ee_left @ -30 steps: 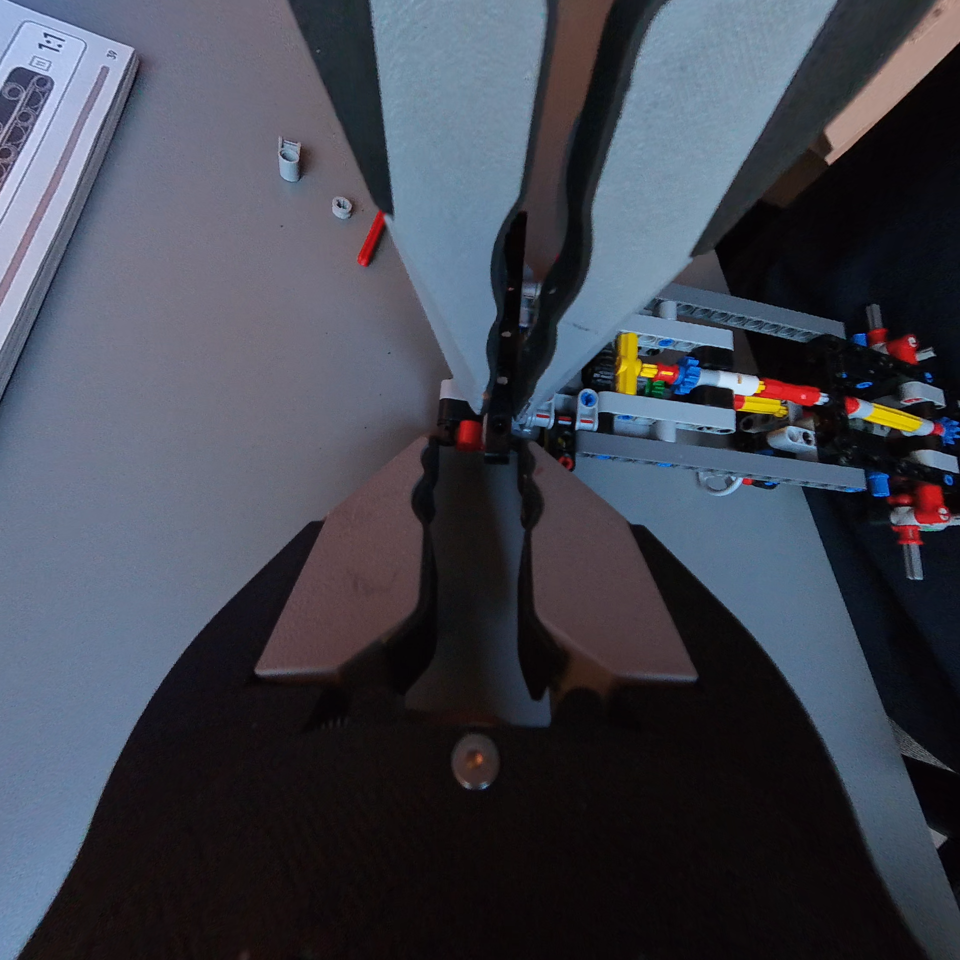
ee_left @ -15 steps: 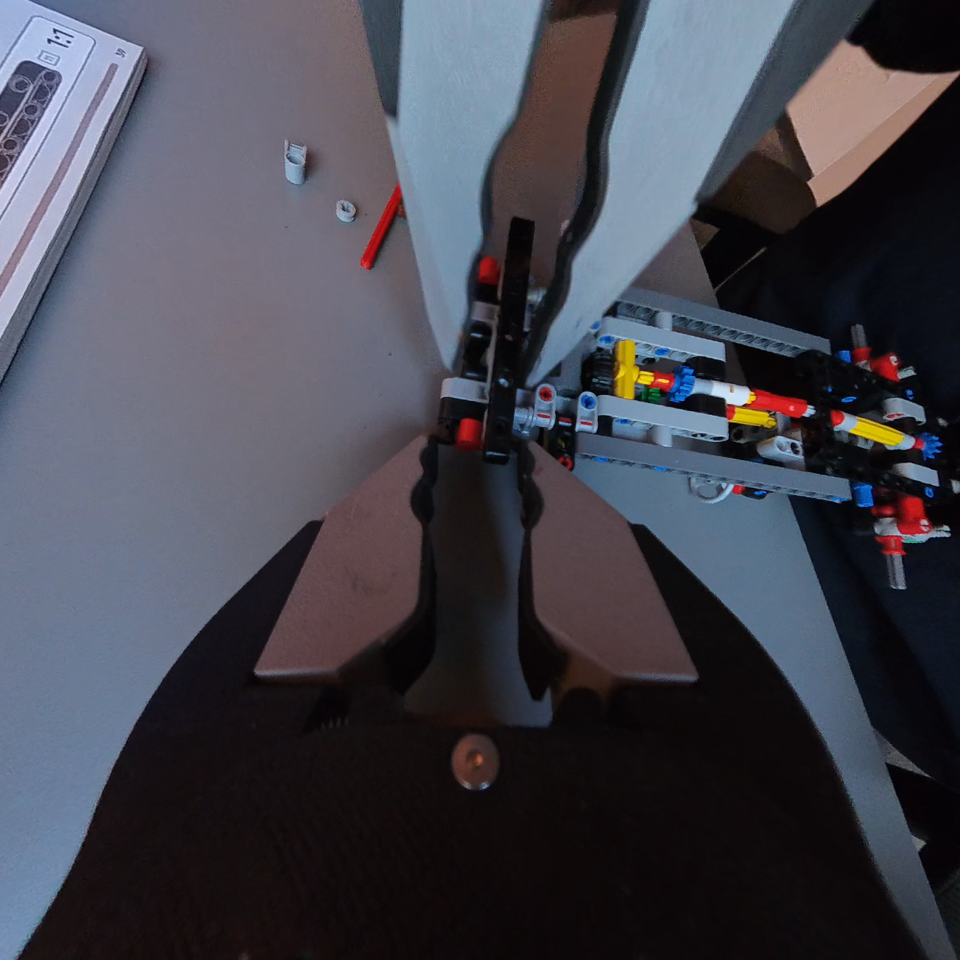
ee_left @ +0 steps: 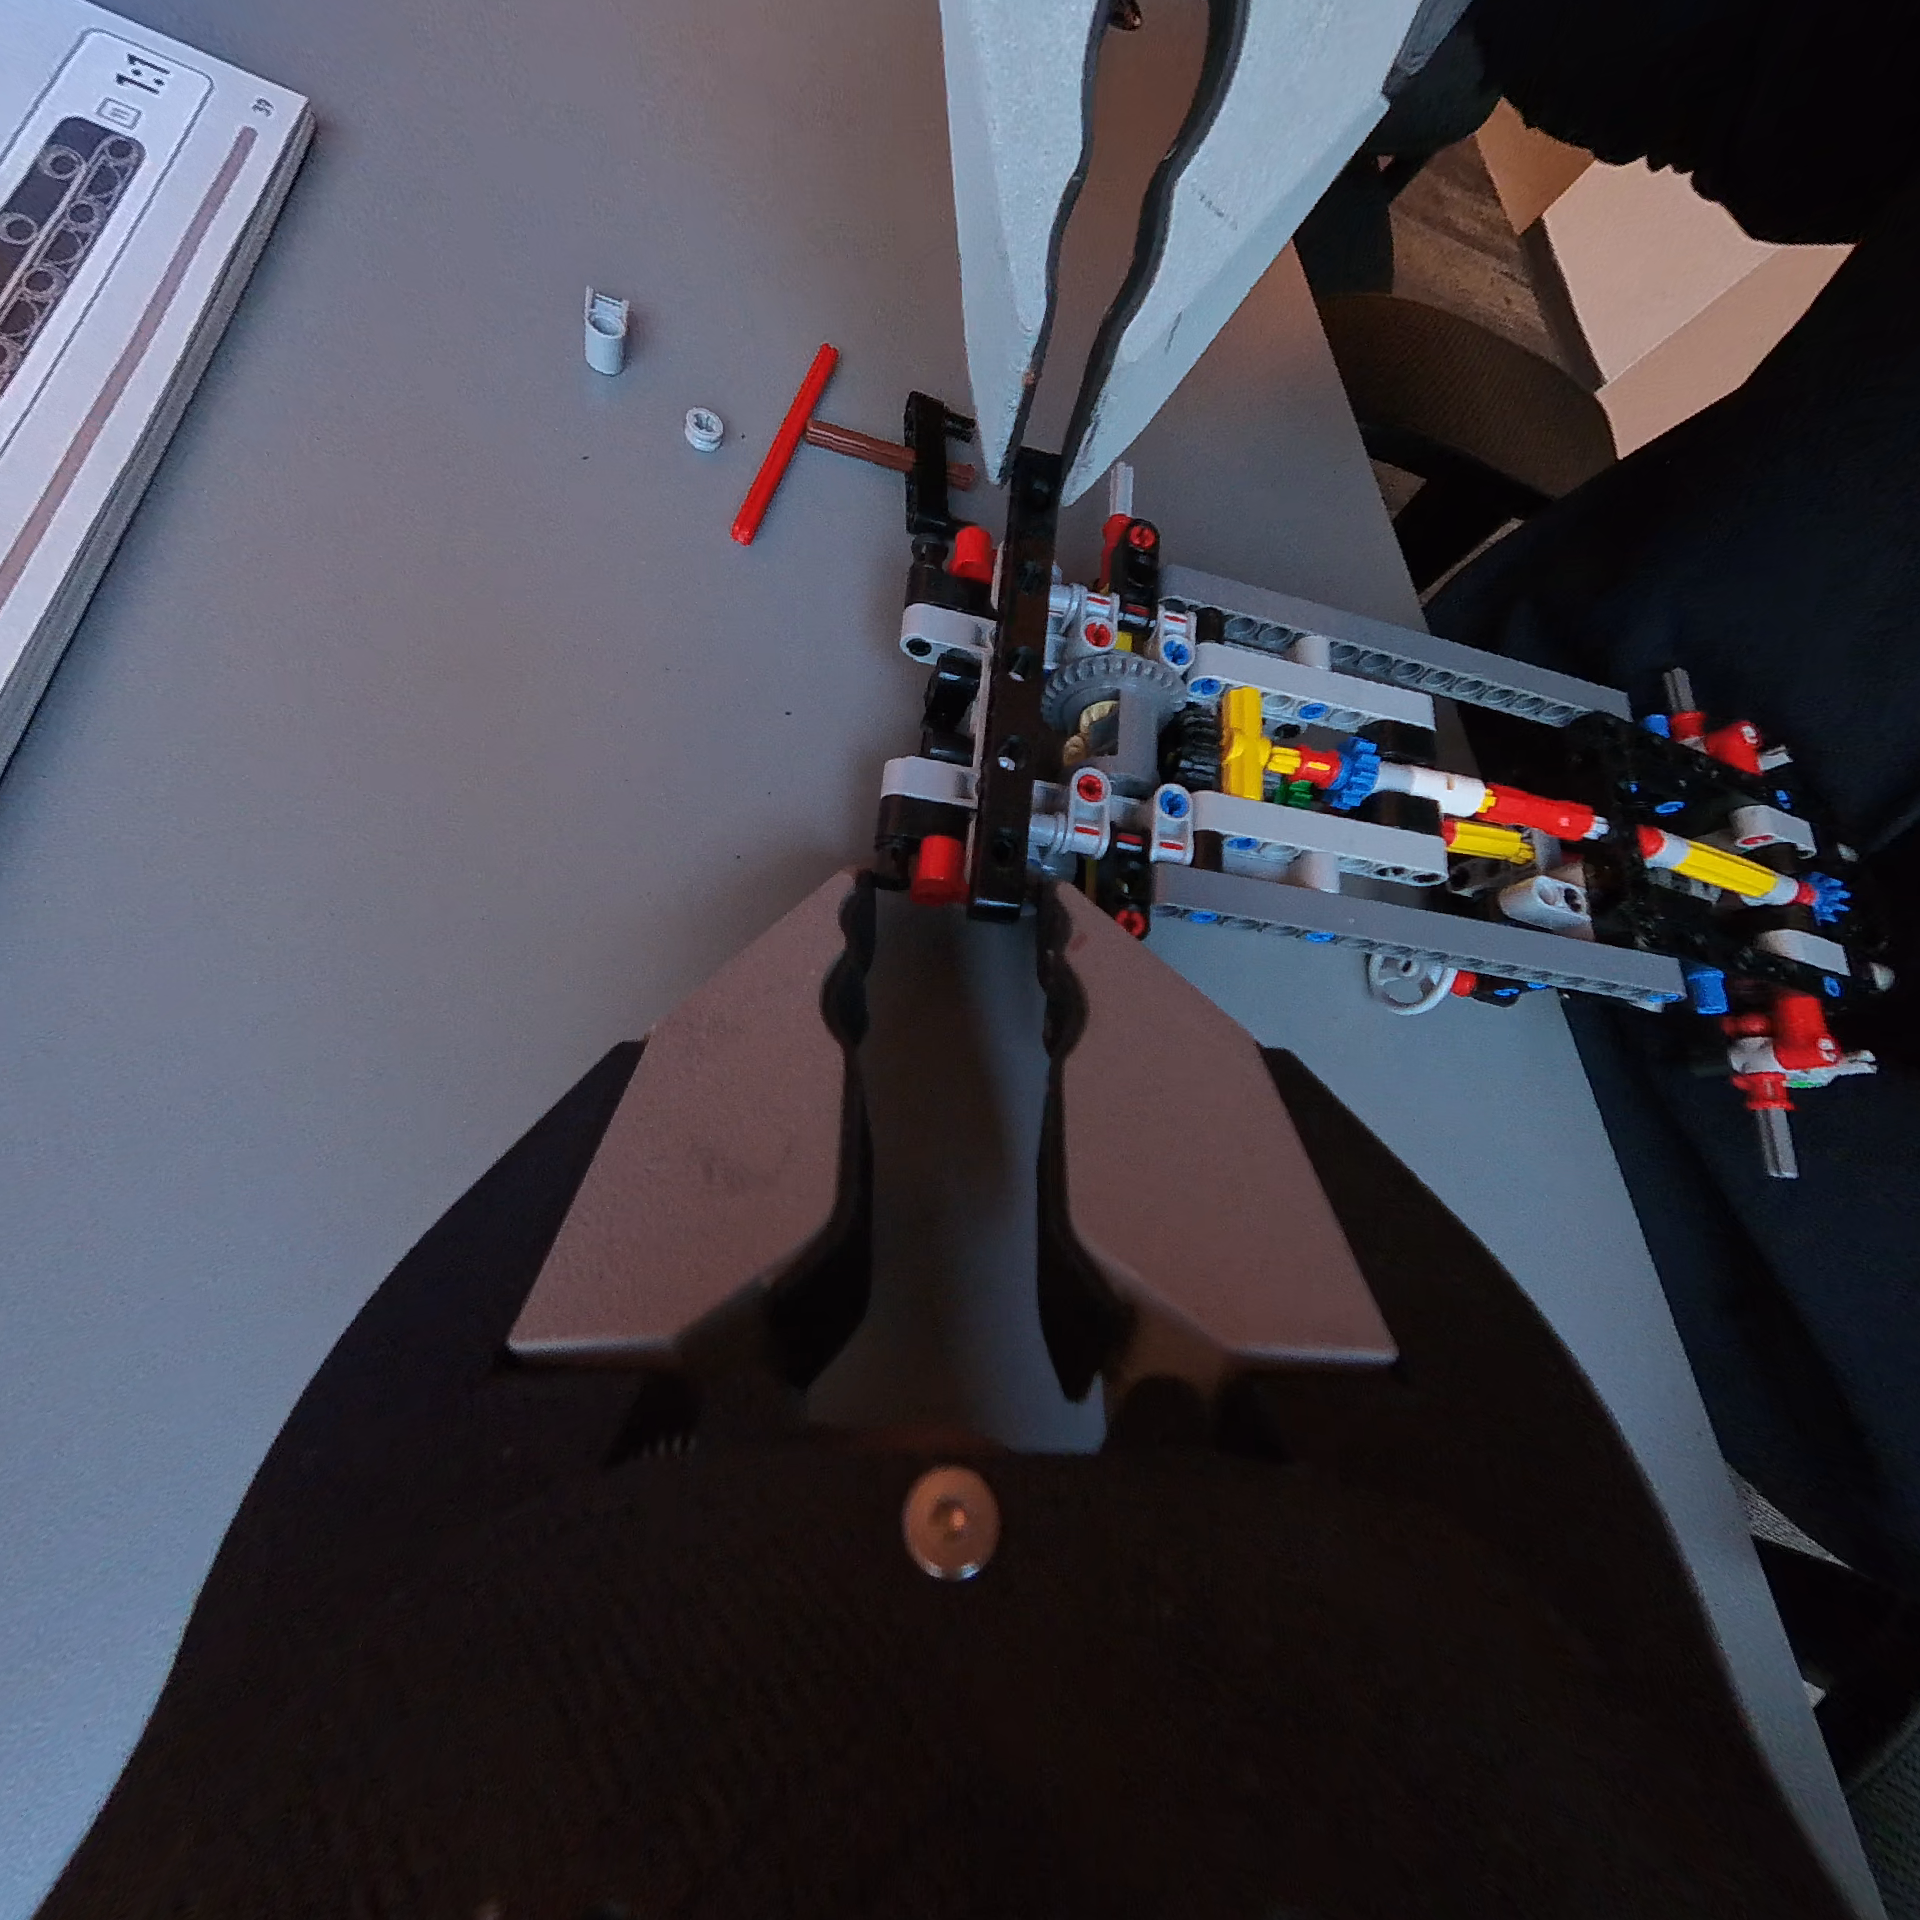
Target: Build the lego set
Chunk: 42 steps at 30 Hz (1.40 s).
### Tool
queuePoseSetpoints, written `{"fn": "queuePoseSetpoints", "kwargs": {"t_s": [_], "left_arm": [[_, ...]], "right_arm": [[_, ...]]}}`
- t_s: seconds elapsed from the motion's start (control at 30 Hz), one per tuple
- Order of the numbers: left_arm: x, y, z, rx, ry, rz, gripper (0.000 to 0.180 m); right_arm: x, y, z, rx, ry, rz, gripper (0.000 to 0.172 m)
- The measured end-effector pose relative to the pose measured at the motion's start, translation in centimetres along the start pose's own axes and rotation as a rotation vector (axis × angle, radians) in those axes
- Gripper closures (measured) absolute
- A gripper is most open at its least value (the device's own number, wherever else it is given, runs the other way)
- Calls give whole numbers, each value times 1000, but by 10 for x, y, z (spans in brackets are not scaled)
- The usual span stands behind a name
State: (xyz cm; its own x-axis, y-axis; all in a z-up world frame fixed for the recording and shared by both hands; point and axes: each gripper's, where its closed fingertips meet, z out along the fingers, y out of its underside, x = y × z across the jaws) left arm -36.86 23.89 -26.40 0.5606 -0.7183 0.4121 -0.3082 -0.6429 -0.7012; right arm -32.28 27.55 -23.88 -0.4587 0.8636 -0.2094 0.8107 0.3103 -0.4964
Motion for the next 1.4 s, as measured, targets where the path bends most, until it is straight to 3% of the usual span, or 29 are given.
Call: {"fn": "queuePoseSetpoints", "kwargs": {"t_s": [0.43,0.57,0.73,0.87,1.03,1.2,1.27,1.33,1.4], "left_arm": [[1,-5,0,34,7,-19,153],[-1,-4,-6,33,4,-16,152],[-3,-27,-24,102,-18,-24,146],[-5,-34,-26,45,-80,18,140],[8,-57,-21,51,-90,68,145],[3,-42,7,-108,-111,51,142],[9,-41,11,-101,-70,38,157],[1,-40,10,-94,-126,48,172],[-1,-39,9,-87,-140,53,175]], "right_arm": [[-1,8,0,-34,-33,-89,167],[2,1,3,42,-30,-51,167],[5,0,0,165,-8,-39,166],[5,2,4,224,-45,1,159],[6,-1,5,277,-46,-17,159],[6,-3,15,286,-69,-34,162],[8,-1,21,280,-82,-27,161],[8,0,25,277,-118,3,161],[8,-1,26,284,-174,61,161]]}}
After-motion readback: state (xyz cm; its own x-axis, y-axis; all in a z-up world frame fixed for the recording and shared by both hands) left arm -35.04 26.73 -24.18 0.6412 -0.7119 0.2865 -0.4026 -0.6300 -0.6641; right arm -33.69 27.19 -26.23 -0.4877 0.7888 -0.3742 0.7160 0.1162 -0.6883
